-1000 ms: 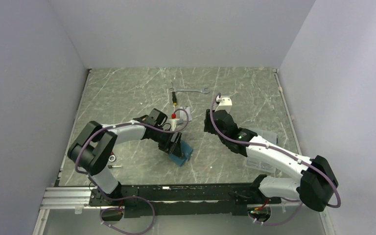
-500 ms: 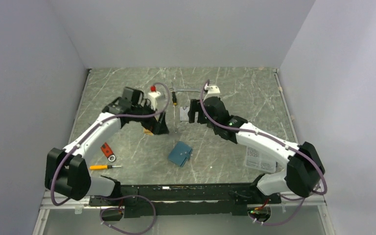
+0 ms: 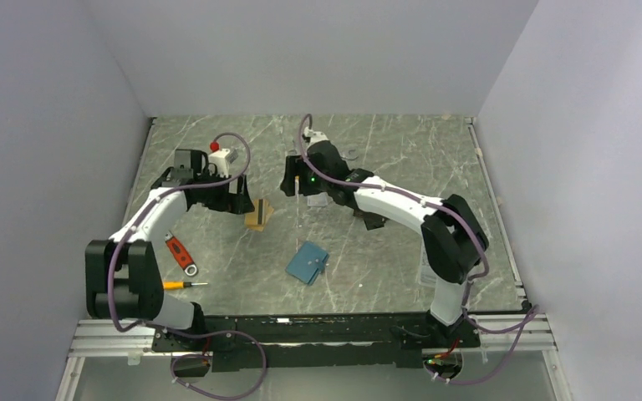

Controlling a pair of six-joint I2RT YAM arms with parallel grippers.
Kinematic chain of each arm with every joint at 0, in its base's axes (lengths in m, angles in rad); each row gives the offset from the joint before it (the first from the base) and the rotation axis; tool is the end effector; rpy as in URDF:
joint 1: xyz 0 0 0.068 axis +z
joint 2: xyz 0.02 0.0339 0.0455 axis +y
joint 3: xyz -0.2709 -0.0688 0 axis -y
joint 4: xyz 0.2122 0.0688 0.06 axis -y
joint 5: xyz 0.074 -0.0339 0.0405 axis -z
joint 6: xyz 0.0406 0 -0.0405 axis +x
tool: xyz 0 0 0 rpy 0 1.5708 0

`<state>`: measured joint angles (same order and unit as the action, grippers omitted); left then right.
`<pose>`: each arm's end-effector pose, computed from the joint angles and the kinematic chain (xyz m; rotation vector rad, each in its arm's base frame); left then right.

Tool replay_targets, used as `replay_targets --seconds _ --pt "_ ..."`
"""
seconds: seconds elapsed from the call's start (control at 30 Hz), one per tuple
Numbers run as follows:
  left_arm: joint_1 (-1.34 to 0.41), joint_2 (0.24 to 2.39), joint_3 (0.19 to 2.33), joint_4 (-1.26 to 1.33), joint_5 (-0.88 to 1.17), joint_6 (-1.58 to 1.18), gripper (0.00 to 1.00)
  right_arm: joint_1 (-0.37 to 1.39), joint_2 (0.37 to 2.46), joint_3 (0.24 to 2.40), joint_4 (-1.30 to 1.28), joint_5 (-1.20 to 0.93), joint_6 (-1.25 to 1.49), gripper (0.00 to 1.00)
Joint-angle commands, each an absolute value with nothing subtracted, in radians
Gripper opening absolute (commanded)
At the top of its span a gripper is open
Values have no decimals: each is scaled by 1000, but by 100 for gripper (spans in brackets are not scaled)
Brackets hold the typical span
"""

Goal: Put the credit cards into the card holder
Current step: Place the card holder at the center of the board, then pick up the credit card from the center of the board.

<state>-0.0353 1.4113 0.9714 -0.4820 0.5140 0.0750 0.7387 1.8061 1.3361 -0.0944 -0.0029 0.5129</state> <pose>0.2597 -0.0291 0.2578 0.3466 2.4022 -0.6191 0.2930 0.2670 0.2730 -0.2526 2.2121 0.7205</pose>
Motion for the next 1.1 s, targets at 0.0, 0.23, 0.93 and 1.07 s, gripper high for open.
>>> replay_targets --seconds 0.0,0.23,0.93,1.07 --pt "-25 1479 952 -388 485 -36 99 752 1864 1403 -49 -62 546 70" --pt "-12 1612 981 -367 474 -75 93 750 1971 1447 -5 -130 589 48" --pt "-95 1804 1147 -461 410 -13 73 685 2206 1604 57 -262 641 61" --pt "-106 1823 1169 -483 430 -12 69 666 2239 1635 76 -286 636 60"
